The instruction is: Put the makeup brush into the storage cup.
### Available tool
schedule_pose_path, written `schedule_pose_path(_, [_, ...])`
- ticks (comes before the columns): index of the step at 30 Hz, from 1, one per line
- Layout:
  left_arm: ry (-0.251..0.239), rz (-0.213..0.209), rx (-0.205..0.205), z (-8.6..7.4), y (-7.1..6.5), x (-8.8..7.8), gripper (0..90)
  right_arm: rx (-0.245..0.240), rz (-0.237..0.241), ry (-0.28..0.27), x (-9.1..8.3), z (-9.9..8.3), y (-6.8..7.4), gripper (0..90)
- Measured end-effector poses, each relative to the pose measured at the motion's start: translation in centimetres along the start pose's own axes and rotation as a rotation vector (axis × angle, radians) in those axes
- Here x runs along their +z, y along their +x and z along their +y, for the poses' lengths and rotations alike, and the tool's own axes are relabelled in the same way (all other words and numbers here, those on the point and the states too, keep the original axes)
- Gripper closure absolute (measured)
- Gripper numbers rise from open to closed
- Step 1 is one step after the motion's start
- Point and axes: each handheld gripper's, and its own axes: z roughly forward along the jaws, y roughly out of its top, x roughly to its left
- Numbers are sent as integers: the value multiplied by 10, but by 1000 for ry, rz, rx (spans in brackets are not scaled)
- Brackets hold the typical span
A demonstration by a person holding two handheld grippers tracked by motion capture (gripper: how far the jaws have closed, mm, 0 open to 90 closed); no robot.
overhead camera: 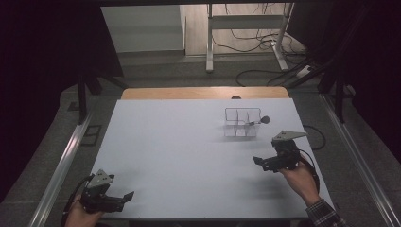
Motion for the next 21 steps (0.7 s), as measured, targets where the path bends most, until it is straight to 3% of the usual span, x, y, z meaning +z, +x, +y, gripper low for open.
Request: schedule_pose_path(21, [1, 1, 2, 0, 0, 0, 21, 18, -20, -16, -16, -17, 4, 0])
